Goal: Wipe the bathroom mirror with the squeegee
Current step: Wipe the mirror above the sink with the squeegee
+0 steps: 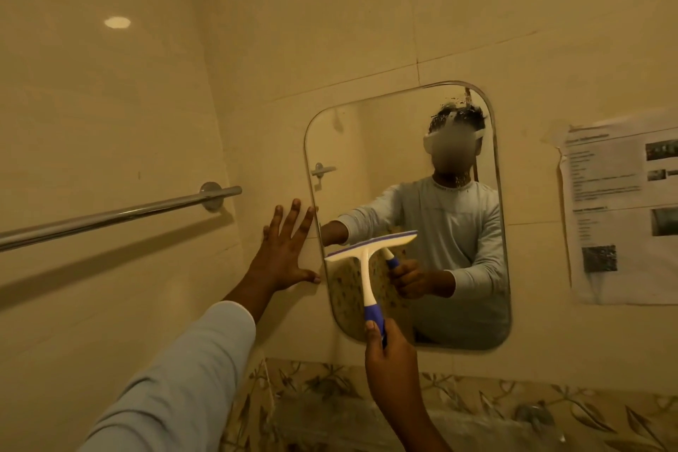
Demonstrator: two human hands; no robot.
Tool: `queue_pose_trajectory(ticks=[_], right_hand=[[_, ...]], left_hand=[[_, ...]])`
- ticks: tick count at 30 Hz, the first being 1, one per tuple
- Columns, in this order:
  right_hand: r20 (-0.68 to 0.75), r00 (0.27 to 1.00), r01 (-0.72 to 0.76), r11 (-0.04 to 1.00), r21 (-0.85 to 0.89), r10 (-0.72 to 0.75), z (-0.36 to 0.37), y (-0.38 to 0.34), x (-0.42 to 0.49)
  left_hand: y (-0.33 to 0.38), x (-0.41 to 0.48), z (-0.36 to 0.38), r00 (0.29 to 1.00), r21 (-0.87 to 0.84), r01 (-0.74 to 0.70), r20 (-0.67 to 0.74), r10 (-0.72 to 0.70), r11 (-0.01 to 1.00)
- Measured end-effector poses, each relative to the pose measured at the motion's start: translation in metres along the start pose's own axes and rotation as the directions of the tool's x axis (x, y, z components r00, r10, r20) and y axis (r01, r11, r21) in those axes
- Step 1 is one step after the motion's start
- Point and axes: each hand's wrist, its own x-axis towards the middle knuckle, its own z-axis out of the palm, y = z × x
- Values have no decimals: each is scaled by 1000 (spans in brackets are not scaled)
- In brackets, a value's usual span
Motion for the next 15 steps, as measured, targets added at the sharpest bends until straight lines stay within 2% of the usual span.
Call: queue_pose_trajectory(ticks=[6, 12, 15], right_hand=[[-7, 998, -67, 994, -84, 67, -1, 33, -19], [-3, 980, -194, 965, -176, 197, -2, 72, -47], [45, 948, -298, 926, -234, 316, -3, 84, -63]], left_hand=[[1, 1, 2, 1000, -69, -8, -31, 6, 998], [3, 1, 5, 997, -49, -1, -71, -3, 999], [3, 1, 7, 996, -37, 7, -86, -10, 999]])
